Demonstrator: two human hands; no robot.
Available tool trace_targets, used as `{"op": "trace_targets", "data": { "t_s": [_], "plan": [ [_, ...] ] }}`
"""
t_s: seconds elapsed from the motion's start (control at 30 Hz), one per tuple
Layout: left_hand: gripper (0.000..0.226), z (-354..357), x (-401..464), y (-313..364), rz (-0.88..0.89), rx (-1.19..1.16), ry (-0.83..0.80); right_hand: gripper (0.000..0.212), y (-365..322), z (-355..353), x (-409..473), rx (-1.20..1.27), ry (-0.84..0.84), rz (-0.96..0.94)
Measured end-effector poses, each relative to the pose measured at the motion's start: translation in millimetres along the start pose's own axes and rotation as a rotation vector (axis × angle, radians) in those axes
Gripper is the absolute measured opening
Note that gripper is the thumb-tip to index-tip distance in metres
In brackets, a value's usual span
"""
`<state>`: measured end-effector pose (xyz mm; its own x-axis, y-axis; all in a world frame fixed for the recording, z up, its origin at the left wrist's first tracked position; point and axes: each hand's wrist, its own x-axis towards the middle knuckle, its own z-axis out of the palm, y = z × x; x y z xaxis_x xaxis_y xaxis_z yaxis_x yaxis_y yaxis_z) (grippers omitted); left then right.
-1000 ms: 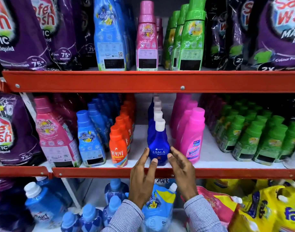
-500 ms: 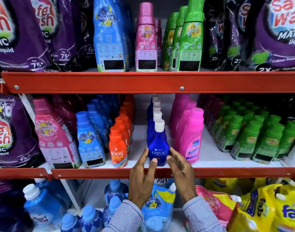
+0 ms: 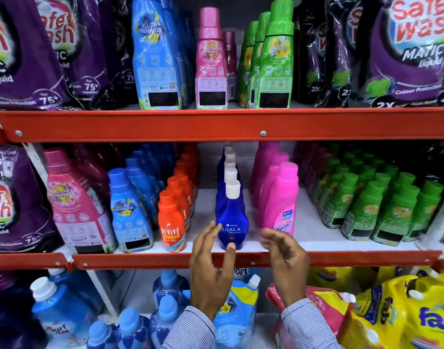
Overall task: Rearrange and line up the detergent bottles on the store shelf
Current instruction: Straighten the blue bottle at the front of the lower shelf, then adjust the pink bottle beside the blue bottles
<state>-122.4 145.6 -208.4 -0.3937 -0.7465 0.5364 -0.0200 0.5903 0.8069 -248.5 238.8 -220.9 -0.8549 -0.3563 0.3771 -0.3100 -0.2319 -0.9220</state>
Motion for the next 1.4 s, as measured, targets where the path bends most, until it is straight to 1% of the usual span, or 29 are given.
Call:
{"op": "trace_targets", "data": {
  "t_s": [0.03, 0.1, 0.17, 0.2, 0.27, 0.37, 0.53, 0.63, 0.8, 0.93, 1.13, 1.4],
  "plan": [
    [0.049, 3.7, -1.9, 4.5, 0.035, 0.001, 0.014, 0.027, 1.9, -6.1, 2.5, -0.007, 0.068, -0.025],
    [0.042, 14.7, -5.9, 12.5, 0.056, -0.009, -0.017, 0.020, 3.3, -17.4, 9.6, -0.007, 0.183, -0.040],
    [0.045, 29.1, -9.0, 18.8, 0.034, -0.002, -0.089, 0.016, 0.1, -27.4, 19.1, -0.024, 0.247, -0.036],
    [0.049, 36.9, -10.4, 21.0, 0.007, 0.004, -0.124, 0.017, -1.3, -32.3, 24.9, -0.046, 0.249, -0.030],
    [0.060, 50.9, -12.2, 24.9, -0.065, -0.004, -0.189, 0.024, 0.6, -41.3, 37.9, -0.078, 0.185, 0.013],
    [0.072, 70.8, -12.1, 30.9, -0.139, -0.026, -0.255, 0.039, 5.2, -53.8, 56.0, -0.123, 0.004, 0.109],
    [0.084, 91.0, -9.9, 42.4, -0.186, -0.032, -0.262, 0.045, 8.2, -63.9, 68.7, -0.154, -0.217, 0.161],
    [0.084, 96.1, -11.8, 45.3, -0.201, -0.035, -0.236, 0.054, 6.7, -68.3, 66.9, -0.141, -0.285, 0.159],
    [0.084, 98.2, -15.2, 47.8, -0.234, -0.039, -0.229, 0.047, -1.1, -73.9, 64.2, -0.138, -0.296, 0.169],
    [0.087, 97.4, -14.6, 50.4, -0.242, -0.047, -0.223, 0.049, -1.2, -75.8, 64.4, -0.146, -0.300, 0.187],
    [0.084, 97.7, -11.4, 45.7, -0.278, -0.063, -0.226, 0.047, -1.4, -77.0, 62.1, -0.149, -0.313, 0.201],
    [0.083, 94.0, -8.8, 40.1, -0.289, -0.087, -0.241, 0.053, -1.9, -73.3, 57.0, -0.137, -0.312, 0.204]
  ]
}}
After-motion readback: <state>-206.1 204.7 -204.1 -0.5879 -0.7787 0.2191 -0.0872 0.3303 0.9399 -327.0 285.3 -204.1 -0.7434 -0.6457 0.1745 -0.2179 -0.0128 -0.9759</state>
